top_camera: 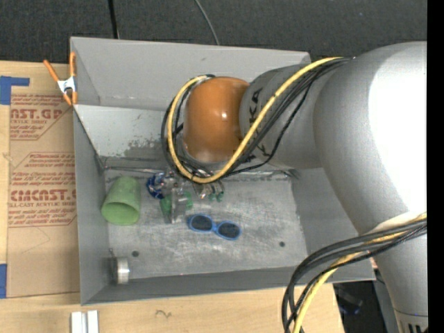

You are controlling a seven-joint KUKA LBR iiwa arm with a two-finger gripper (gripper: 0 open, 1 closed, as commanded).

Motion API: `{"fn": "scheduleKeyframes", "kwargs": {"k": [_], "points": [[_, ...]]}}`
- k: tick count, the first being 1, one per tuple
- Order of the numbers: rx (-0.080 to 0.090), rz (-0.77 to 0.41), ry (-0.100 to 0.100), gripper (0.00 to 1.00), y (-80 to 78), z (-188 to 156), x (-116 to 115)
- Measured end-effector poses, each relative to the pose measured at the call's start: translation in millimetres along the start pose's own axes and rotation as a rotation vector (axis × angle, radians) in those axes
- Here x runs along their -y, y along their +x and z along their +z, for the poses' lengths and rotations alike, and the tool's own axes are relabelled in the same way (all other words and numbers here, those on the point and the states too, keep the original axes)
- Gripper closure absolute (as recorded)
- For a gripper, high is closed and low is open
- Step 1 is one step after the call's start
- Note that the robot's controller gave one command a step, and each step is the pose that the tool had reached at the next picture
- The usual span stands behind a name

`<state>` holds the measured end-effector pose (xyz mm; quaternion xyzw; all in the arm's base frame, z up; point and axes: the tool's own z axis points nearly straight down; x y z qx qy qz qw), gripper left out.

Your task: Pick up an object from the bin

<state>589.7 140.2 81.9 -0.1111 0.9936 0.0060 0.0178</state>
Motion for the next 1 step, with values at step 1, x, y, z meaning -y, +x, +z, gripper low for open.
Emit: {"fn": "scheduleKeyframes", "kwargs": {"k": [1], "points": [[-0.025,-0.009,0.008,1.0,18.0,-197.3,-2.6]]}}
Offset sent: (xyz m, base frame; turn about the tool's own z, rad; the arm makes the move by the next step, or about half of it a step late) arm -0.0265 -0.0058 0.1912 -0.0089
